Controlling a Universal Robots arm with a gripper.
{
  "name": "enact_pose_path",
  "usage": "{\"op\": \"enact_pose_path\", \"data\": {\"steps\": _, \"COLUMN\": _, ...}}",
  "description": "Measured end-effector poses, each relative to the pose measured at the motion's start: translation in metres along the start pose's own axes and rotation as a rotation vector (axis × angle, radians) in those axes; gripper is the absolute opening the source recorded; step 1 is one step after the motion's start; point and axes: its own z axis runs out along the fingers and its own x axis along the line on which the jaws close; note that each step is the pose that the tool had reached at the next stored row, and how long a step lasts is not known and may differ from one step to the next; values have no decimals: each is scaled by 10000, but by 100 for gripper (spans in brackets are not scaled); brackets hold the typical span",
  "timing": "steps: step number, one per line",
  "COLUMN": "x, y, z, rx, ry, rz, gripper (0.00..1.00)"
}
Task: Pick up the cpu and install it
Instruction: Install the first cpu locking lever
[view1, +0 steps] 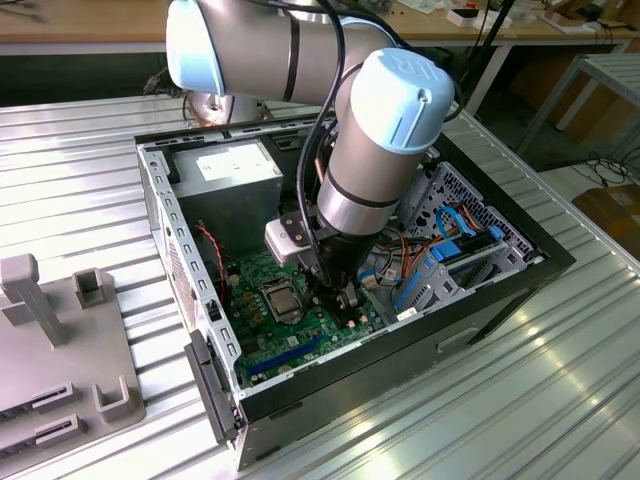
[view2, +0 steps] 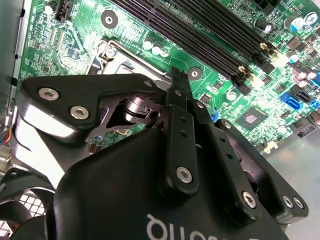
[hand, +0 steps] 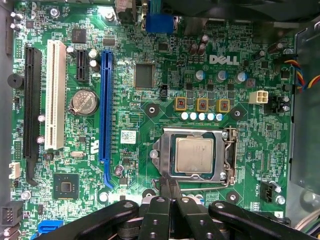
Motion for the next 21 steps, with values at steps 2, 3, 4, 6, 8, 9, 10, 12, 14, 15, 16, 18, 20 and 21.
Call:
{"op": "enact_pose_path", "data": {"steps": 2, "x": 0, "y": 0, "z": 7, "rx": 0, "ry": -1, "rz": 1, "gripper": 11}}
{"op": "enact_pose_path", "data": {"steps": 3, "x": 0, "y": -1, "z": 14, "rx": 0, "ry": -1, "rz": 0, "gripper": 11}}
{"op": "enact_pose_path", "data": {"steps": 4, "x": 0, "y": -1, "z": 18, "rx": 0, "ry": 0, "rz": 0, "gripper": 11}}
{"op": "enact_pose_path", "data": {"steps": 6, "x": 0, "y": -3, "z": 23, "rx": -1, "ry": 1, "rz": 0, "gripper": 11}}
{"op": "enact_pose_path", "data": {"steps": 8, "x": 1, "y": -8, "z": 26, "rx": 0, "ry": 0, "rz": 0, "gripper": 11}}
{"op": "enact_pose_path", "data": {"steps": 9, "x": 1, "y": -14, "z": 29, "rx": 0, "ry": 0, "rz": 1, "gripper": 11}}
{"op": "enact_pose_path", "data": {"steps": 10, "x": 1, "y": -22, "z": 35, "rx": 0, "ry": 0, "rz": 0, "gripper": 11}}
{"op": "enact_pose_path", "data": {"steps": 12, "x": 3, "y": -57, "z": 59, "rx": -1, "ry": 1, "rz": -3, "gripper": 11}}
{"op": "enact_pose_path", "data": {"steps": 14, "x": 4, "y": -73, "z": 73, "rx": 0, "ry": 4, "rz": -7, "gripper": 11}}
{"op": "enact_pose_path", "data": {"steps": 15, "x": 4, "y": -73, "z": 75, "rx": -1, "ry": 5, "rz": -8, "gripper": 11}}
{"op": "enact_pose_path", "data": {"steps": 16, "x": 4, "y": -75, "z": 78, "rx": -1, "ry": 6, "rz": -10, "gripper": 11}}
{"op": "enact_pose_path", "data": {"steps": 18, "x": 4, "y": -76, "z": 84, "rx": -2, "ry": 7, "rz": -13, "gripper": 11}}
{"op": "enact_pose_path", "data": {"steps": 20, "x": 4, "y": -81, "z": 94, "rx": -1, "ry": 12, "rz": -18, "gripper": 11}}
{"op": "enact_pose_path", "data": {"steps": 21, "x": 4, "y": -89, "z": 100, "rx": 1, "ry": 17, "rz": -22, "gripper": 11}}
